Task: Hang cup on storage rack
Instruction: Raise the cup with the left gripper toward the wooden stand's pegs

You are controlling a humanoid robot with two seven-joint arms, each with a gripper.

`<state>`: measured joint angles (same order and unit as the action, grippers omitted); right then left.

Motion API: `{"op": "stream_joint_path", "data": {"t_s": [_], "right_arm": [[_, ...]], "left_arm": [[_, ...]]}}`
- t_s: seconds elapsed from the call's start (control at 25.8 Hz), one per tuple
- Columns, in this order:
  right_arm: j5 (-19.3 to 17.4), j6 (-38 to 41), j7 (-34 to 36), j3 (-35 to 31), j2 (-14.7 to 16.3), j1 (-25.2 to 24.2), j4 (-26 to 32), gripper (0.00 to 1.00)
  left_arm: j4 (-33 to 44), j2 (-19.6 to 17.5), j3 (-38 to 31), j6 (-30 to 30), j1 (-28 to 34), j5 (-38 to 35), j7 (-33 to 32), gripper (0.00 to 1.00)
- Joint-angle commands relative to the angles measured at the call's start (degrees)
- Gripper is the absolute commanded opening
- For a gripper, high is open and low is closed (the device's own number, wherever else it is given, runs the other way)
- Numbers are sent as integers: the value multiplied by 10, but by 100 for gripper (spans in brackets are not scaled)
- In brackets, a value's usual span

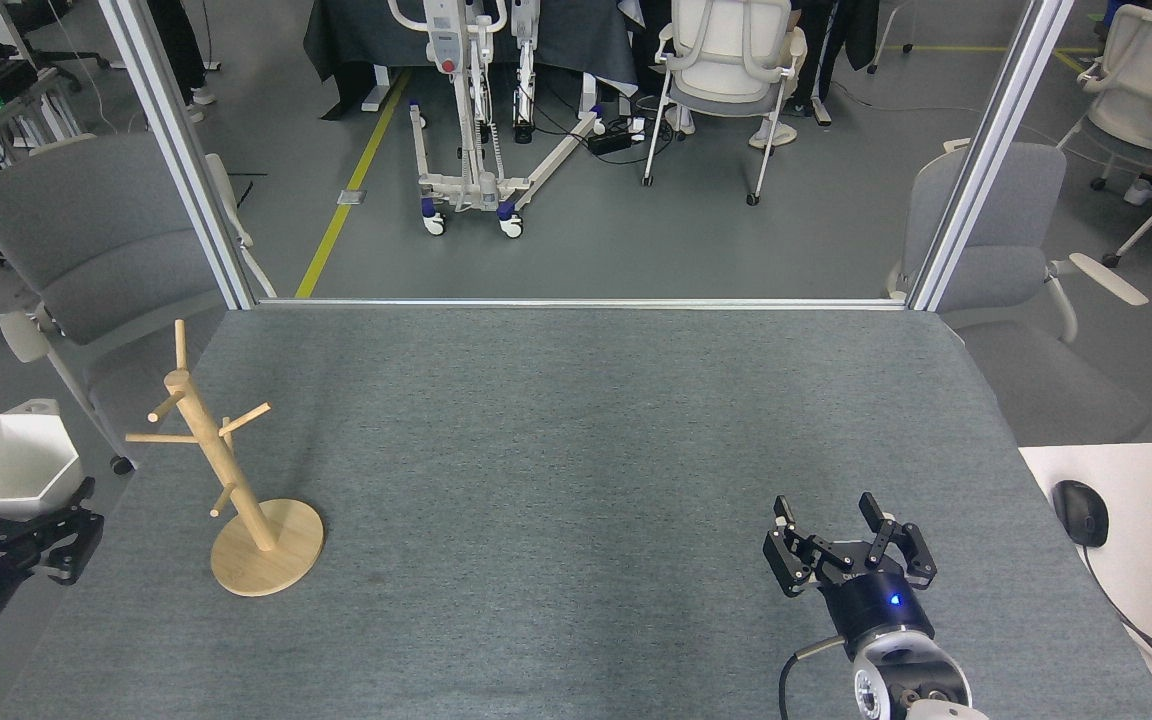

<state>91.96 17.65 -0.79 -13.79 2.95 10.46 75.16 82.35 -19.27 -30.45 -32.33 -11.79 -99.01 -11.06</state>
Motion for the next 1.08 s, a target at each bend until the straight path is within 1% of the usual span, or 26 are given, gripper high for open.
{"op": "stream_joint_path", "data": {"t_s": [0.0, 0.12, 0.23, 0.35, 0.5, 0.77, 1.05], "right_arm": [[1, -1, 0, 0, -1, 0, 0, 100], [1, 0, 0, 0, 0, 0, 0, 100], [1, -1, 0, 0, 1, 0, 0, 100], [1, -1, 0, -1, 1, 0, 0, 100], [0, -1, 1, -2, 1, 0, 0, 100], [-1, -1, 1, -3, 4, 0, 0, 100], [-2, 0, 1, -3, 5, 1, 0, 100]], "left_arm": [[0, 13, 21, 4, -3, -16, -17, 0], [0, 23, 31, 22, -8, -40, -19, 0], [0, 25, 32, 22, -22, -42, -21, 0], [2, 26, 33, 22, -22, -42, -23, 0], [21, 27, 52, 23, -20, -49, -34, 0], [24, 55, 56, 23, -22, -85, -36, 0], [11, 59, 63, 23, -22, -92, -36, 0]]}}
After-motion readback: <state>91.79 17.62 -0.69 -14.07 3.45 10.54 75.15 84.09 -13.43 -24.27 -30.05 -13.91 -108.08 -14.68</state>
